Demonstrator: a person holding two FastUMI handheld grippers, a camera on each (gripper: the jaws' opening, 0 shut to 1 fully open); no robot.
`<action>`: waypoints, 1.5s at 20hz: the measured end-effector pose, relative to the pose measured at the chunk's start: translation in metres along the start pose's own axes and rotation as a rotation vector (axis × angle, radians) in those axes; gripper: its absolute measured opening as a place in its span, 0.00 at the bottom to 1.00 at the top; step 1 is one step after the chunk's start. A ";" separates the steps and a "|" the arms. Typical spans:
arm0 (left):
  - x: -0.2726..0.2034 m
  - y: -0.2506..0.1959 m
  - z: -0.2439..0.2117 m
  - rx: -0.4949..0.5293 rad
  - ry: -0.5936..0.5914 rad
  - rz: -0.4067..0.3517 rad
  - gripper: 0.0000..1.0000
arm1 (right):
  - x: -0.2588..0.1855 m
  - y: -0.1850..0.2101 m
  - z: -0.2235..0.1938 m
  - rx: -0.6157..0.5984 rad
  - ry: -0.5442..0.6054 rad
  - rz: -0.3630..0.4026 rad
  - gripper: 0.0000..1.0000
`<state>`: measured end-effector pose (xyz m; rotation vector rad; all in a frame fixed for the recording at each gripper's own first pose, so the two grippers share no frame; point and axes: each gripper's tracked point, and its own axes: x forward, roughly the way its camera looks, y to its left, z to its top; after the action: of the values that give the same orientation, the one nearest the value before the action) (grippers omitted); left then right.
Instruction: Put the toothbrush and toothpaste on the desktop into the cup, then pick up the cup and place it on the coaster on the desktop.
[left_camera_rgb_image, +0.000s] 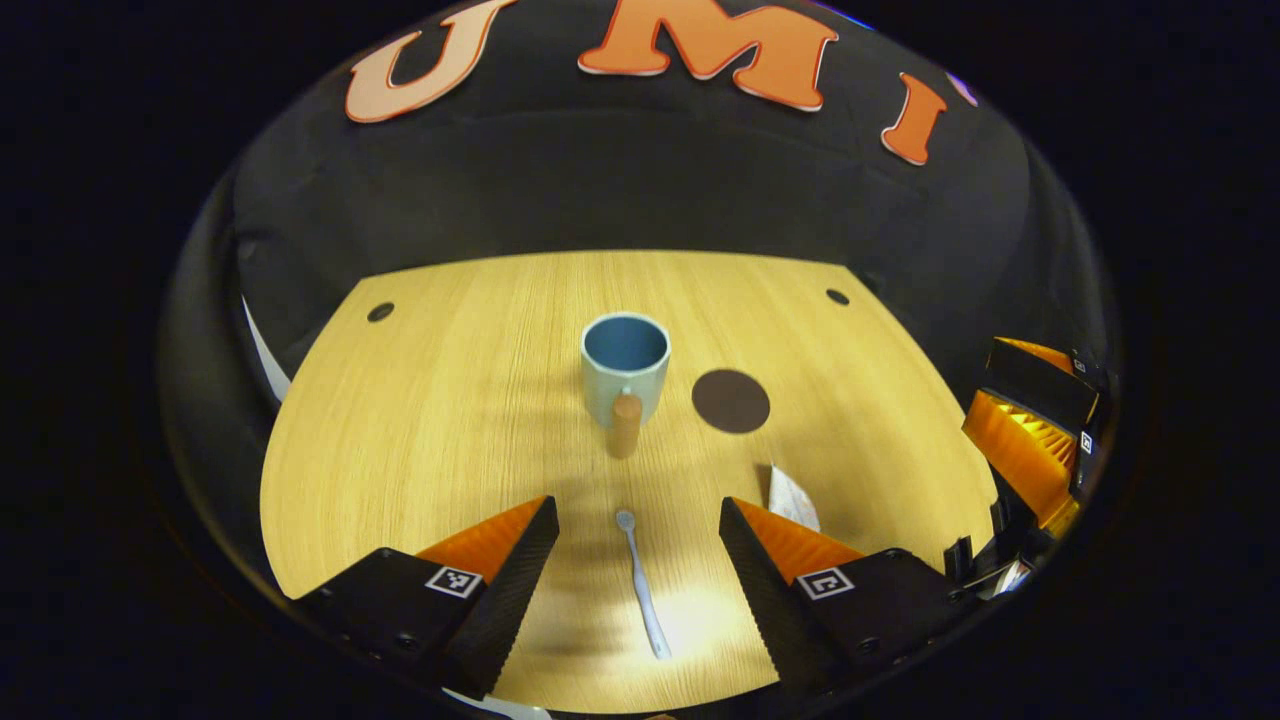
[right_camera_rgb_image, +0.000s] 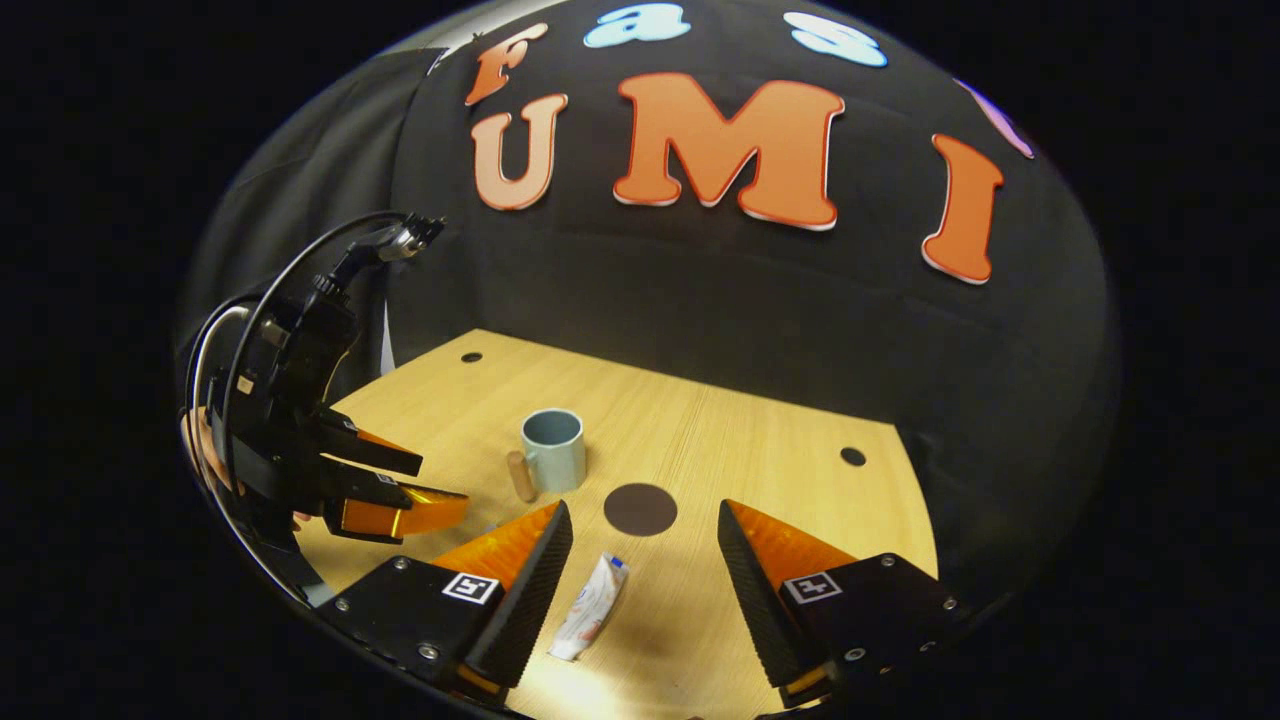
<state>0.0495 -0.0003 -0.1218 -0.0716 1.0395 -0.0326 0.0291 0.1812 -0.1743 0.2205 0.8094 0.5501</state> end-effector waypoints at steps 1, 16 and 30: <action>0.003 -0.002 0.003 -0.003 0.042 0.014 0.97 | 0.009 0.003 -0.009 0.018 0.042 0.013 0.88; 0.034 -0.010 -0.045 -0.097 0.370 0.072 0.64 | 0.024 0.015 -0.051 0.056 0.451 0.030 0.72; 0.049 -0.009 -0.048 -0.157 0.363 0.078 0.16 | 0.027 0.029 -0.056 0.194 0.512 0.022 0.32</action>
<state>0.0324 -0.0146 -0.1874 -0.1720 1.4060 0.1107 -0.0082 0.2190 -0.2175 0.2715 1.3619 0.5560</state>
